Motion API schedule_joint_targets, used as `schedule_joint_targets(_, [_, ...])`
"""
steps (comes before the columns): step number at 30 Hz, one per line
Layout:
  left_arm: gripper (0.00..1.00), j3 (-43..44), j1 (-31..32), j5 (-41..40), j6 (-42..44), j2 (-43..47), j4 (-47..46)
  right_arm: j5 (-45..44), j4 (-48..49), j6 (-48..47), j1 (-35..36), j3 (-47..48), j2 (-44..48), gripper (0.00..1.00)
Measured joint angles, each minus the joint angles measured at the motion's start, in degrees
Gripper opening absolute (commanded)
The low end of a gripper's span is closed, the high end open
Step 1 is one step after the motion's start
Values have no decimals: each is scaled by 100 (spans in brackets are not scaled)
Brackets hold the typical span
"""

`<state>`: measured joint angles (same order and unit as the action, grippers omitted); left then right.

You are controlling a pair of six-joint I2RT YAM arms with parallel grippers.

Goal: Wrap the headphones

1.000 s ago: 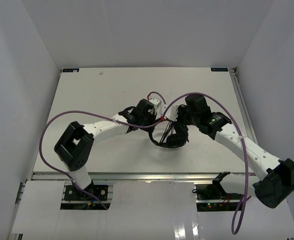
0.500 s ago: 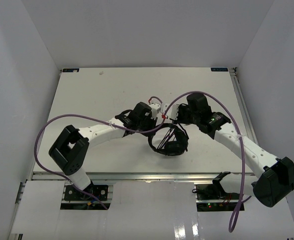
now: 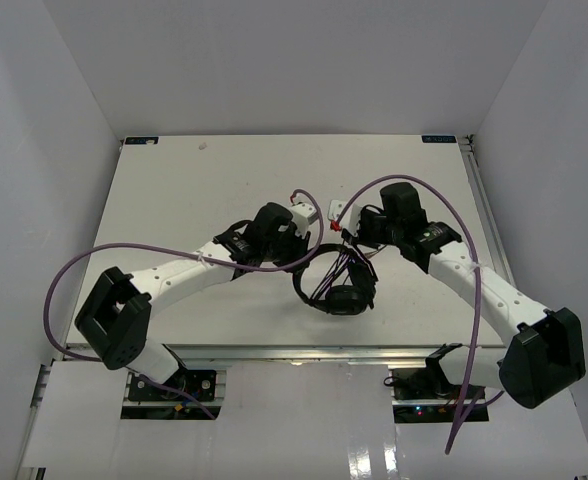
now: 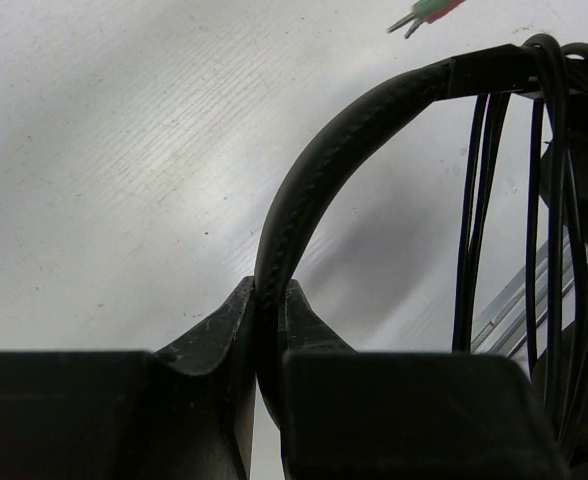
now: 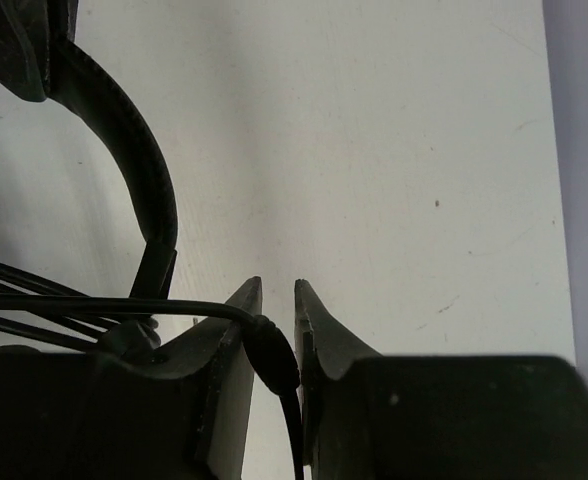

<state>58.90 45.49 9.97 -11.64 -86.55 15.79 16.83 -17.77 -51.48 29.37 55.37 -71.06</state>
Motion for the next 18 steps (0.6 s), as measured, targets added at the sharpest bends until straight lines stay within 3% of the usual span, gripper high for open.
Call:
schedule_joint_targets(11, [0, -136, 10, -19, 66, 241, -9, 1038, 1, 561, -435, -8, -180, 29])
schedule_joint_targets(18, [0, -144, 10, -329, 44, 518, -13, 1721, 94, 946, -881, -244, -163, 40])
